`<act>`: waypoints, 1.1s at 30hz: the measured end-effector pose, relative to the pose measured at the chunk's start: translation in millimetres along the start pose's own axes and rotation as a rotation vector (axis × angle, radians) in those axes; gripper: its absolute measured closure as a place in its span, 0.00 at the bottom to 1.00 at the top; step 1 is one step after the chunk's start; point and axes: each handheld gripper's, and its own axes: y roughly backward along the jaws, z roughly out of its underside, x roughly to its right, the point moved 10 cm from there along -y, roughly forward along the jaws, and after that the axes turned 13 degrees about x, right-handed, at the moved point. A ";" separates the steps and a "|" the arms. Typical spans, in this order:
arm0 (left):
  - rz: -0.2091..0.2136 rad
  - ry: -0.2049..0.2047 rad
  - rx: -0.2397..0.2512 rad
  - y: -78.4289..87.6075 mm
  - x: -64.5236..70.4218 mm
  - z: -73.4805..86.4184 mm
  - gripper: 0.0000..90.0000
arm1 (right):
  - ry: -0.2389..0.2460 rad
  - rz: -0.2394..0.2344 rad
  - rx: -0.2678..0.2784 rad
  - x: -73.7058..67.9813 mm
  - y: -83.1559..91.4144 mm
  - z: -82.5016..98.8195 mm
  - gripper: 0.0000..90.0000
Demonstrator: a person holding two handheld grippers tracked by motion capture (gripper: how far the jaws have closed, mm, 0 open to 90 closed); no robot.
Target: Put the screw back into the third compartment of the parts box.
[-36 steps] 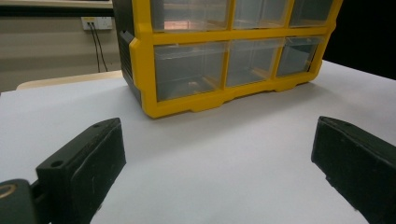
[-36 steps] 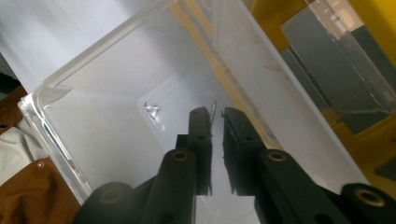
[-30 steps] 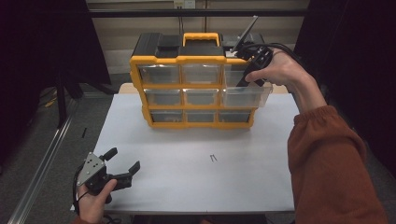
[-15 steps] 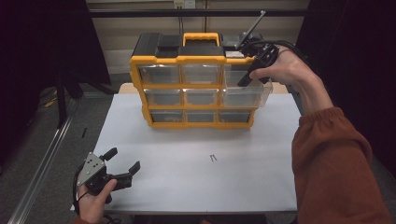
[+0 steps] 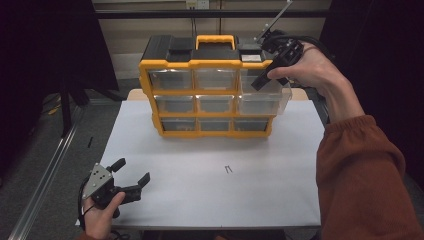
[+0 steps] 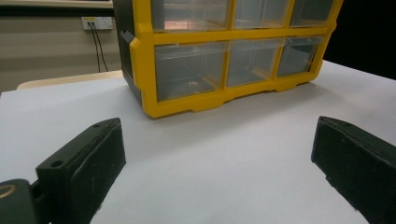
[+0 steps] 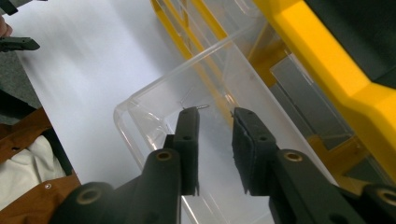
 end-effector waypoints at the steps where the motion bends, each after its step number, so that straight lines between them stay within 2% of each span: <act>1: 0.000 0.000 0.000 0.0 0.0 0.0 0.03 | 0.001 -0.001 0.010 -0.6 0.8 -1.5 0.76; 7: 0.000 0.000 0.000 -0.1 0.0 0.1 0.03 | 0.010 0.001 0.058 -3.8 5.3 -8.6 0.63; 16: 0.004 0.003 0.000 0.1 0.2 0.1 0.03 | 0.039 0.031 0.117 -8.5 3.5 -16.1 0.45; 17: 0.004 0.003 0.000 0.2 0.2 0.1 0.03 | 0.041 0.033 0.125 -9.5 2.7 -17.1 0.41; 22: 0.000 0.006 0.002 0.4 0.1 -0.2 0.03 | 0.054 0.031 0.162 -15.2 -2.2 -21.8 0.33; 28: 0.001 0.005 0.002 0.3 0.2 -0.2 0.03 | 0.074 0.022 0.175 -24.2 -8.3 -26.9 0.20; 33: 0.000 0.005 0.002 0.4 0.2 -0.1 0.03 | 0.093 0.018 0.202 -32.3 -13.8 -33.1 0.14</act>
